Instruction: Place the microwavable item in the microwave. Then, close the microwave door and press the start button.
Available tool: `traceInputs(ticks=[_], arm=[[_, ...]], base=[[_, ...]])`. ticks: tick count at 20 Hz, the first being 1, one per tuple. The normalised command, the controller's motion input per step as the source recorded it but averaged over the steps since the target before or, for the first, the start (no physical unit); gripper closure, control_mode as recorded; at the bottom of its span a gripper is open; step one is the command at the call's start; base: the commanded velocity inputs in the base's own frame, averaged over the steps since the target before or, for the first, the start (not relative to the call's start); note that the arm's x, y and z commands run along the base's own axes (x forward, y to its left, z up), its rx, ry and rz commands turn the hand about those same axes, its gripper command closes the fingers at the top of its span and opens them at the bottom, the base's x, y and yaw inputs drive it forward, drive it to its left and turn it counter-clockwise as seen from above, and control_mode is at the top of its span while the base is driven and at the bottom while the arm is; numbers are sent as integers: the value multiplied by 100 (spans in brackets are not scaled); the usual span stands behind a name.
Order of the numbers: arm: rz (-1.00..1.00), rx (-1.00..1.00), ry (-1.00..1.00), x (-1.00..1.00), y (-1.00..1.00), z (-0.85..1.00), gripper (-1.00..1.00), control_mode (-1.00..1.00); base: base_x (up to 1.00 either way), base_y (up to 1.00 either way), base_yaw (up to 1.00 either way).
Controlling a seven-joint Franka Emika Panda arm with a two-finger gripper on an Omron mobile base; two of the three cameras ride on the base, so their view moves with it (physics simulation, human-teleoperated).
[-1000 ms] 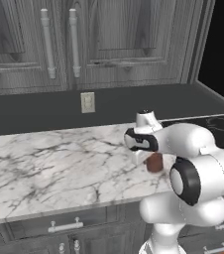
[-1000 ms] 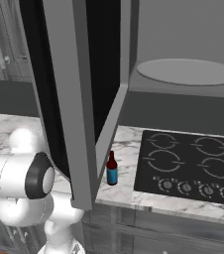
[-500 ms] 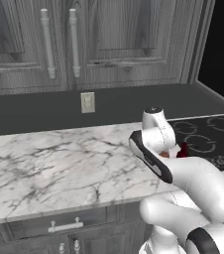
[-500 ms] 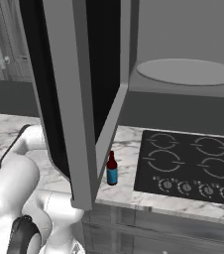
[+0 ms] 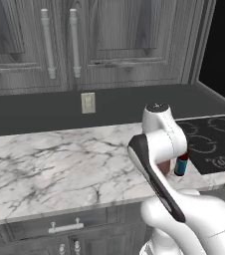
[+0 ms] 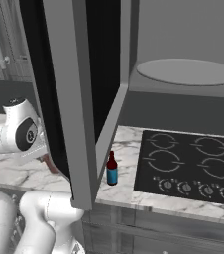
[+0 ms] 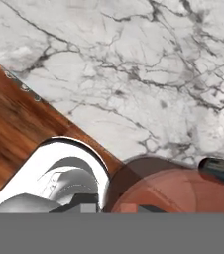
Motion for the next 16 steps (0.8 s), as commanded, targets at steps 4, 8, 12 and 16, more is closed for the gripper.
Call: traceInputs(ticks=[4, 8, 12, 16], arm=[[10, 0, 5, -53, 18, 24, 100, -100], [1, 0, 11, -12, 26, -5, 100, -100], [3, 0, 10, -4, 22, -16, 100, -100], [3, 0, 6, -2, 1, -16, 100, -100]], base=[[0, 0, 0], [0, 0, 0], [0, 0, 0], [0, 0, 0]])
